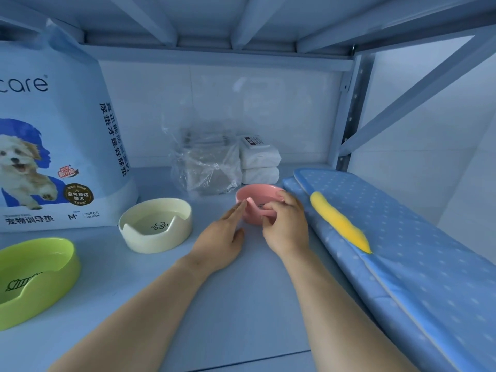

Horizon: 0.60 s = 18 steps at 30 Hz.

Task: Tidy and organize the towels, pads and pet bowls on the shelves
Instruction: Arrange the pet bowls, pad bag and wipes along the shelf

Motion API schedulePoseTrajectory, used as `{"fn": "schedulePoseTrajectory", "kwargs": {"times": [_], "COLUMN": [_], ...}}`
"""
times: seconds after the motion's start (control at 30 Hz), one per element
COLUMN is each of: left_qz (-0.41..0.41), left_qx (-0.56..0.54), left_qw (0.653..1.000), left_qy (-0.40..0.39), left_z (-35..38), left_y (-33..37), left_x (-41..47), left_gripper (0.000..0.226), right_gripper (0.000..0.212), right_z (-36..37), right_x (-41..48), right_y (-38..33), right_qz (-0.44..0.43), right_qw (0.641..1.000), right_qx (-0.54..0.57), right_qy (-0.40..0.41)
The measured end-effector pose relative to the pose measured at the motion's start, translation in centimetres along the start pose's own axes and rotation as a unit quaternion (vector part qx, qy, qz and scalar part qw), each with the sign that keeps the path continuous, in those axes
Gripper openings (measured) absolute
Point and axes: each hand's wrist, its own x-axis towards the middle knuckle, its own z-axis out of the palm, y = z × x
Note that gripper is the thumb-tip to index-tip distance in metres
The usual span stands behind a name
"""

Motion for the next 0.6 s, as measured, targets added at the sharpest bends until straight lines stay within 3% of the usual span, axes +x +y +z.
{"fn": "schedulePoseTrajectory", "kwargs": {"times": [0.37,0.6], "left_qz": [0.016,0.022], "left_qx": [0.050,0.164], "left_qw": [0.998,0.983], "left_qy": [0.016,0.074], "left_z": [0.2,-4.2], "left_y": [0.5,2.0], "left_x": [0.3,-2.9], "left_gripper": [0.069,0.060], "right_gripper": [0.022,0.025], "right_z": [0.1,-0.6], "right_x": [0.4,-0.2], "right_y": [0.5,-0.4], "right_qz": [0.006,-0.002], "right_qw": [0.999,0.999], "right_qx": [0.031,0.045], "right_qy": [0.007,0.013]}}
